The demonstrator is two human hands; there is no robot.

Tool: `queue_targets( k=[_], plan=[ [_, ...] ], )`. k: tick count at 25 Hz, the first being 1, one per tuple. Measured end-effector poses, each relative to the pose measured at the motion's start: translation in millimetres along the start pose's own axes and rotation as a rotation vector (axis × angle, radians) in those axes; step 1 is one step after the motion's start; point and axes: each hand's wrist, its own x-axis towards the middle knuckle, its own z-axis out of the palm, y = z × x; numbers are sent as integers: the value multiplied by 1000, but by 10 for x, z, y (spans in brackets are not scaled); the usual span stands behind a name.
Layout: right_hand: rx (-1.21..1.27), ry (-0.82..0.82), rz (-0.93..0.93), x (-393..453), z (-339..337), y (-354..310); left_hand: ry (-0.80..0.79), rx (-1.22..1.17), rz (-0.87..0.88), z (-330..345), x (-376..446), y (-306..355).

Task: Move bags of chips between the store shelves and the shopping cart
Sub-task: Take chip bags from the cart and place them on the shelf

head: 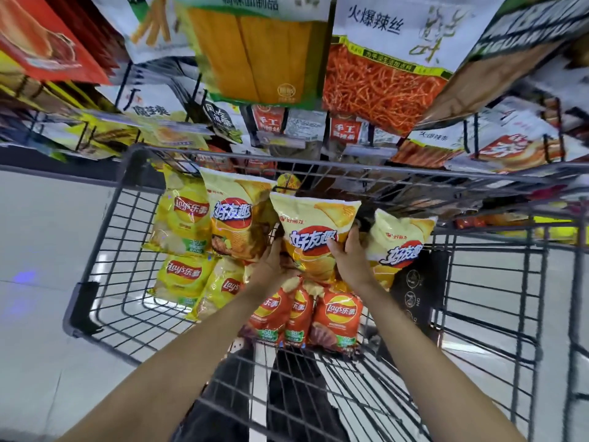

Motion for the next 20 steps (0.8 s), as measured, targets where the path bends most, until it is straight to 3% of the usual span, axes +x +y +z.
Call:
queue_targets(
  k=[8, 15, 20],
  plan=[
    [80, 217, -18, -838, 184, -256, -81, -63, 215, -412, -657, -51],
    [201, 441, -120, -1862, 307, -555, -156, -9, 497, -1067, -1394, 48],
    [252, 611, -189, -2508, 203, -602, -185, 65, 661, -1184, -1723, 295]
  ],
)
